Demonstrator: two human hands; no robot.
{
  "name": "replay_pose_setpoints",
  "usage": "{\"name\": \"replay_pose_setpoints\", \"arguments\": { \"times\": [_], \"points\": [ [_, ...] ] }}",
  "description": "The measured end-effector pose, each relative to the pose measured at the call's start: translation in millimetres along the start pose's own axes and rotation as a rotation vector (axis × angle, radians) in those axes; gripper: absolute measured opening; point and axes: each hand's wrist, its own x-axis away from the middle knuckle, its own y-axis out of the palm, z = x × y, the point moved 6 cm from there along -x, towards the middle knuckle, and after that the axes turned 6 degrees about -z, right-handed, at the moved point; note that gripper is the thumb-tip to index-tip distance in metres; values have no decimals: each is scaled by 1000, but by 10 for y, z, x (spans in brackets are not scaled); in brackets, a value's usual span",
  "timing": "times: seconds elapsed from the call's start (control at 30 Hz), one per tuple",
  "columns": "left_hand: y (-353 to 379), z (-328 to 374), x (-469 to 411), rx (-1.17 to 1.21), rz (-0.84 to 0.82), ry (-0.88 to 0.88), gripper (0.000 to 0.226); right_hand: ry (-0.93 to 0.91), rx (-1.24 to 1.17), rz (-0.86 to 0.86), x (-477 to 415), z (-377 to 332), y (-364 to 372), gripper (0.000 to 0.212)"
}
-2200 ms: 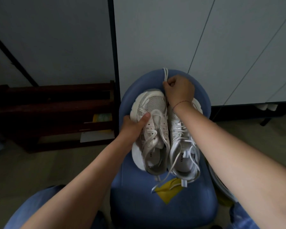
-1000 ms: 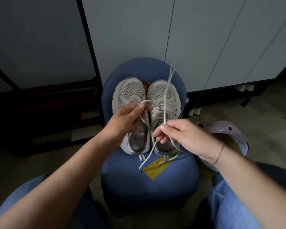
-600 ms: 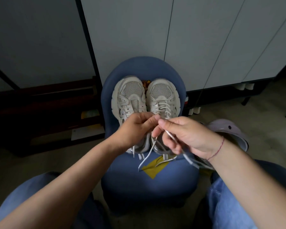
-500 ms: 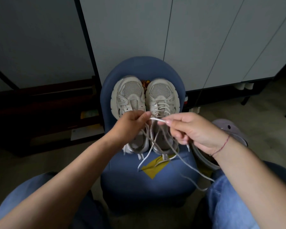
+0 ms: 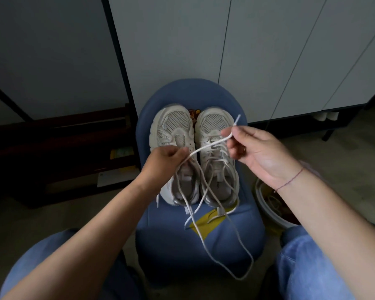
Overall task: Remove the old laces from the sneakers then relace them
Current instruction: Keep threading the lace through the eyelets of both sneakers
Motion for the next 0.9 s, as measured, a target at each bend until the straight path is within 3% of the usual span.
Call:
{"name": "replay_pose_setpoints", "arguments": {
  "times": [0.07, 0.13, 0.33, 0.63, 0.9],
  "points": [
    [-107, -11, -58, 44, 130, 43, 29, -14, 265, 35, -123, -27, 12, 25],
    [-156, -17, -97, 124, 194, 26, 25, -1, 378, 35, -279, -35, 27, 23],
    [-106, 74, -182, 96, 205, -14, 23, -87, 979, 15, -730, 29, 84, 20],
    [-115, 13, -361, 161, 148, -98, 31, -127, 1137, 7, -875, 164, 136, 18],
    [84, -98, -372, 580, -33, -232, 19, -145, 1335, -32, -943, 185, 185, 15]
  ]
}}
